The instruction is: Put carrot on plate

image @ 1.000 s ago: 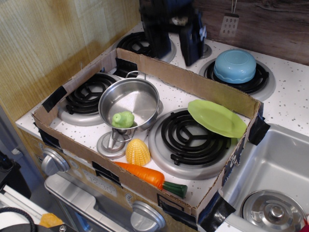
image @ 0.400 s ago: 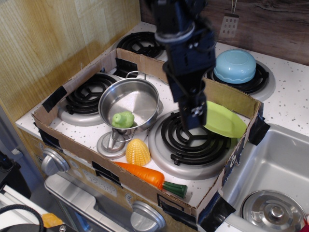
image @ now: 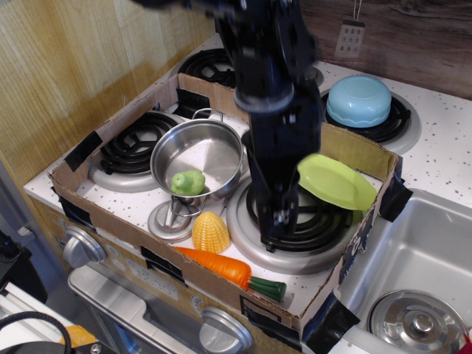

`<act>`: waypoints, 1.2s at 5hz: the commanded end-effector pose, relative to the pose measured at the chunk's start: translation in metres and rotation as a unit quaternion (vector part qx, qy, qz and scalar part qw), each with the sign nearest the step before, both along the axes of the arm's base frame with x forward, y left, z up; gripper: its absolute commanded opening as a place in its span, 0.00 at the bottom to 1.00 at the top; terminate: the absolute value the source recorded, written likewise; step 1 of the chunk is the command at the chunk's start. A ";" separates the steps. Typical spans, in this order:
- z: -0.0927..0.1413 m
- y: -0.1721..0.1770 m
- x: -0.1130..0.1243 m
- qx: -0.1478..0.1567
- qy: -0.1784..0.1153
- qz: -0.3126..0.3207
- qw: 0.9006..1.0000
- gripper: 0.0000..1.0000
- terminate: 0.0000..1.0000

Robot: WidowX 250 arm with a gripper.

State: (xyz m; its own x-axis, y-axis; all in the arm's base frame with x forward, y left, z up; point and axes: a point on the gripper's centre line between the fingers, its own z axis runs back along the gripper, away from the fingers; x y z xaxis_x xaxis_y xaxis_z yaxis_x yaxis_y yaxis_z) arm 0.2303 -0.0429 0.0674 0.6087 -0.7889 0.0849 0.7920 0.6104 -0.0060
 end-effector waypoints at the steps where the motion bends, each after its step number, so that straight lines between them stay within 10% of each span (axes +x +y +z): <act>1: -0.006 0.008 -0.014 0.022 -0.014 -0.063 0.998 1.00 0.00; 6: -0.043 -0.006 -0.027 -0.008 0.024 -0.108 0.994 1.00 0.00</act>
State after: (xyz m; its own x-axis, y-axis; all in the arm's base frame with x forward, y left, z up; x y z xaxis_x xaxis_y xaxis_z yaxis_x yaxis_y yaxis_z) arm 0.2036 -0.0575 0.0217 0.4395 -0.8955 0.0697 0.8979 0.4359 -0.0618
